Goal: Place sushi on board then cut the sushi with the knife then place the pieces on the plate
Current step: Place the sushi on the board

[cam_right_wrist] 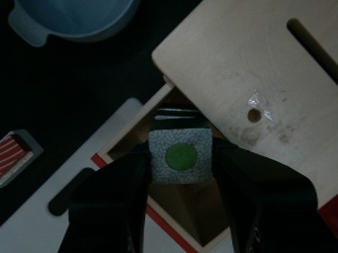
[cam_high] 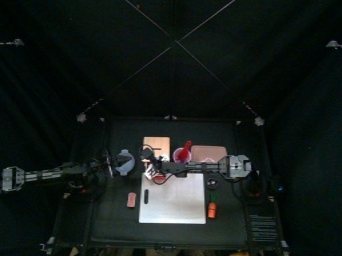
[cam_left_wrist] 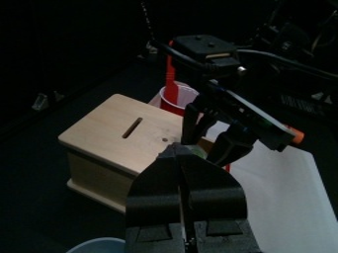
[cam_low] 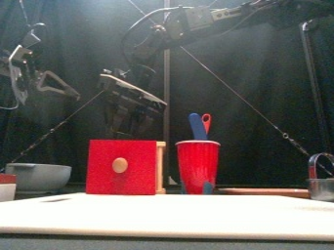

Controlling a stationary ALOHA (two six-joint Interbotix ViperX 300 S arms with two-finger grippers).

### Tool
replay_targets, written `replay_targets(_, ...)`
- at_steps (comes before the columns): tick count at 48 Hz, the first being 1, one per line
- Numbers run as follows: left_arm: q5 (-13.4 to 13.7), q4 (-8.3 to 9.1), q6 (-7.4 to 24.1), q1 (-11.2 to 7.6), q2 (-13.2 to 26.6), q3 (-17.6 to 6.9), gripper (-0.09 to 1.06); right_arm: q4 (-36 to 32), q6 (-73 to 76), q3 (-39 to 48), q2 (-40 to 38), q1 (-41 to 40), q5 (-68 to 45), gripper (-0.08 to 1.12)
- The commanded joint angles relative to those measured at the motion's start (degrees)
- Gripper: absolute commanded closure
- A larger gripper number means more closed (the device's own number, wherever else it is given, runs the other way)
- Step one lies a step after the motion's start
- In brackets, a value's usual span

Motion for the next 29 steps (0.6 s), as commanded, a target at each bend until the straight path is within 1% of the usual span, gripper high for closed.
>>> replay_targets(1, -0.5, 0.09, 0.2, 0.62, 0.1, -0.4, 0.92, -2.2, -0.4, -2.4, -4.4, 1.4, 2.0, 0.35)
replay_targets(7, -0.5, 0.00, 0.2, 2.37, 0.1, 0.4, 0.92, -2.9, -0.4, -2.5, -5.7, 2.8, 3.8, 0.35)
replay_targets(11, -0.5, 0.00, -0.1, 3.25, 0.1, 0.4, 0.92, -3.2, -0.4, -2.2, -6.6, 3.5, 4.5, 0.35)
replay_targets(21, -0.5, -0.09, -0.4, 3.34, 0.1, -0.9, 0.92, -5.1, -0.9, -1.8, -9.0, 5.3, 6.3, 0.35)
replay_targets(29, -0.5, -0.44, -0.2, 3.34, 0.1, -1.2, 0.92, -7.9, -0.5, 0.2, -12.5, 6.5, 12.1, 0.35)
